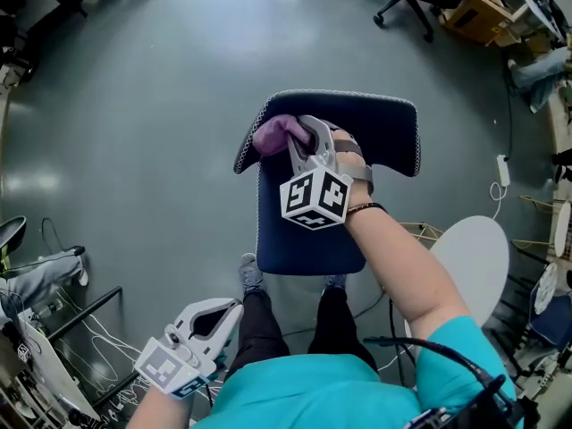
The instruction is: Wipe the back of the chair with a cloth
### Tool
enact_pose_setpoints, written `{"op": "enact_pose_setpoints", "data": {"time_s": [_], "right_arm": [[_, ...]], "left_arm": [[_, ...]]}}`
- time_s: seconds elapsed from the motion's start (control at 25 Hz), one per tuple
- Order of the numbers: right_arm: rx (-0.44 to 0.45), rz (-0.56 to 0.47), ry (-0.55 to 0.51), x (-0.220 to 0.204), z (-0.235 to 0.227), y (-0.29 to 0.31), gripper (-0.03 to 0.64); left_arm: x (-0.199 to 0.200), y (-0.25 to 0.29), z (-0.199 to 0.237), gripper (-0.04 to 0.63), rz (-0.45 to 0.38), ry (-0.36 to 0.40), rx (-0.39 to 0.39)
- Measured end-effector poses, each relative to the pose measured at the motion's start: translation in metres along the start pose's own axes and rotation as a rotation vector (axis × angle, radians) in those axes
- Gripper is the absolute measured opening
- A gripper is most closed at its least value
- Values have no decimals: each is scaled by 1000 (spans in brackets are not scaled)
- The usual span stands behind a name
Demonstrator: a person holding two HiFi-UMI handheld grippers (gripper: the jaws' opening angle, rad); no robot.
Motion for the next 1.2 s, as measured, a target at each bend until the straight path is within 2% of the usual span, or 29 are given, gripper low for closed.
{"op": "enact_pose_setpoints", "data": {"time_s": [0.24, 0.52, 0.8, 0.96, 1.2], "right_arm": [[-67, 78, 14, -76, -45, -33, 89], [-177, 162, 98, -177, -118, -89, 89], [-223, 197, 119, -226, -150, -131, 91], [-200, 157, 120, -215, -148, -138, 89], [-19, -17, 131, -113, -76, -101, 89]], "left_arm": [[-2, 48, -27, 3, 61, 24, -70], [-11, 118, -74, 3, 124, 50, -159], [-18, 156, -113, 3, 153, 73, -220], [-21, 156, -115, 3, 139, 64, -201], [-19, 118, -80, 3, 82, 36, -116]]}}
Point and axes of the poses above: the fingertips, and each gripper's own axes: y forward along the fingers, z to its left, x out of its top, the point moved 1 cm from there along -y, backward along the fingers, and after that the axes turned 4 degrees about -z, right-handed, at the moved point
